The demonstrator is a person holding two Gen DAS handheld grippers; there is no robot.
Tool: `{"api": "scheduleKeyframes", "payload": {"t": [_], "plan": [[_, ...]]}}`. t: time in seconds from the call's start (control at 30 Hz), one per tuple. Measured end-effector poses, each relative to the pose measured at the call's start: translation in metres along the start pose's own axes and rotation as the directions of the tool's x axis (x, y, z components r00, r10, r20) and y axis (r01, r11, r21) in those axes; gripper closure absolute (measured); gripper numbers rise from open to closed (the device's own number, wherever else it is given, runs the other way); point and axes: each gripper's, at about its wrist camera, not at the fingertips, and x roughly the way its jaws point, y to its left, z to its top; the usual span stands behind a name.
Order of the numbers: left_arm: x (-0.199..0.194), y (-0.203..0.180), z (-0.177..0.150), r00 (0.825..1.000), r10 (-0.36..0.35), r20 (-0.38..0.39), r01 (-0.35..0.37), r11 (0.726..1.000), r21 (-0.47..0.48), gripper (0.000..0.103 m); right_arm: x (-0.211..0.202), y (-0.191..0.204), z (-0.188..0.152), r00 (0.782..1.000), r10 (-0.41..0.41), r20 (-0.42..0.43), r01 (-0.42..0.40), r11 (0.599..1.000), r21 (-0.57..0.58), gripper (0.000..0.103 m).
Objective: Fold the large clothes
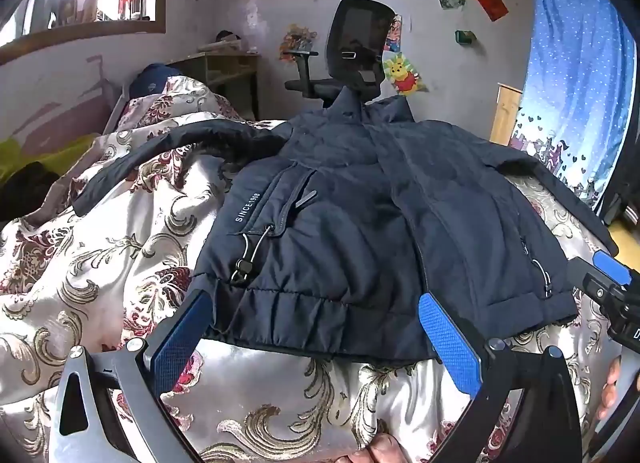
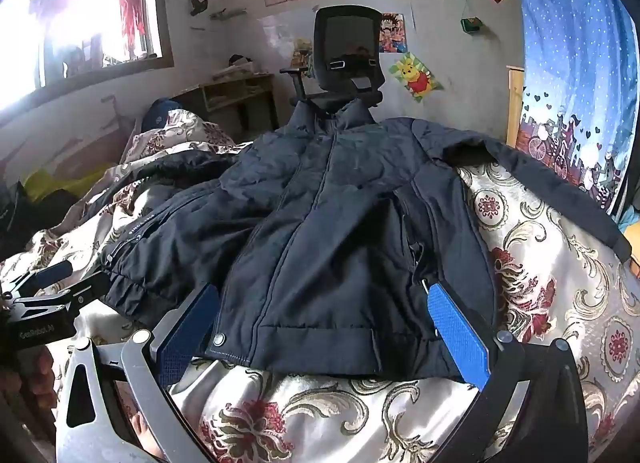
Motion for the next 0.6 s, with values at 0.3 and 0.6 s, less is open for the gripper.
{"api": "scheduleKeyframes", "payload": {"t": [0.3,0.6], "plan": [[-0.0011,0.0000,-0.0033,1.000,-0.002,0.005,0.002,1.000,0.003,0.000,0.0013,0.0004,0.0020,1.000,-0.001,-0.003,0.001,1.000,0.001,0.001],[-0.0018,-0.0009,-0.0021,1.000,-0.002,0.003,0.002,1.000,0.001,0.000,0.0022,-0.0016,0.0025,1.000,0.001,-0.004,-0.001,1.000,0.003,0.001]]}}
